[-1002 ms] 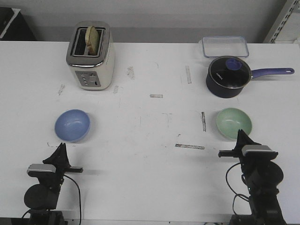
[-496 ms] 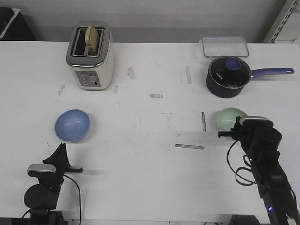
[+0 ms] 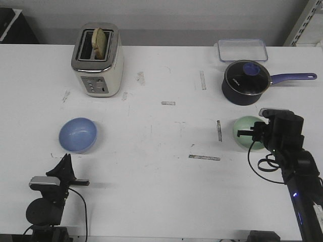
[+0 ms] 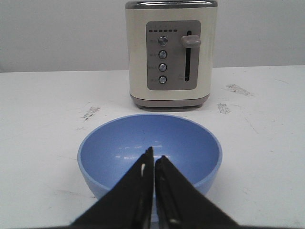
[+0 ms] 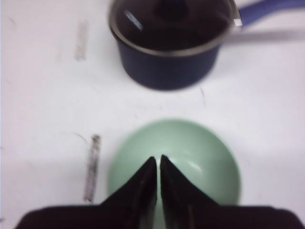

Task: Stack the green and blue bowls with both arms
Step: 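Move the right gripper forward and lower it onto the pale green bowl rim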

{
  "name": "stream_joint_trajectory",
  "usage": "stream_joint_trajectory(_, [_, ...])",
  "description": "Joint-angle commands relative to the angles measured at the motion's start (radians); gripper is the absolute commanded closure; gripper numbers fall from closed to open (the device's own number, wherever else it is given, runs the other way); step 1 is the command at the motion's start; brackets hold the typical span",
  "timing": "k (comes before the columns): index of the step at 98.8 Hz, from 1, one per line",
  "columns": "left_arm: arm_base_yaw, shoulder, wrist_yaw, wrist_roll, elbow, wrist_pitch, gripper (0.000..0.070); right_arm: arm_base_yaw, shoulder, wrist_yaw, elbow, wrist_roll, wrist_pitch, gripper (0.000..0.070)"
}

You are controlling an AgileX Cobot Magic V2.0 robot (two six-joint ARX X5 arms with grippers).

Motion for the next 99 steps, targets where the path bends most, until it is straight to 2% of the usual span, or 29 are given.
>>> stream_joint_trajectory(1, [-0.002,-0.002,0.001,0.013,-0.022,0.010,0.0698,-0.035,0.027,-0.003,0.045,0.017,-0.026,0.0694])
stream_joint_trajectory(12, [-0.002,-0.002,0.000,0.013,-0.022,0.010,0.0698,-0.103,0.056,-0.056,0.075,0.021,-0.053,0.0690])
stream_joint_trajectory(19, [-0.002,-0.002,0.000,0.013,-0.022,0.010,0.0698,-0.146,0.065,-0.108,0.075,0.041,-0.051,0.0664])
stream_joint_trajectory(25, [-0.002,-0.002,0.001,0.013,-0.022,0.010,0.0698,-0.183,0.074,-0.149,0.075,0.059,-0.055,0.0582])
stream_joint_trajectory(37, [-0.002,-0.002,0.001,0.013,-0.022,0.010,0.0698,-0.247,0.099,-0.190,0.075,0.085,-0.066,0.0376])
stream_joint_trajectory(42, [-0.002,-0.002,0.001,0.013,-0.022,0.011,0.0698,-0.264,0.113,-0.191,0.075,0.089,-0.068,0.0326])
stream_joint_trajectory(51, [-0.002,-0.002,0.001,0.013,-0.022,0.010,0.0698,-0.284,0.144,-0.191,0.075,0.088,-0.072,0.0283])
stream_joint_trajectory(99, [-0.002,-0.002,0.001,0.013,-0.022,0.010,0.0698,-0.267,0.393,-0.190,0.075,0.087,-0.051,0.0276])
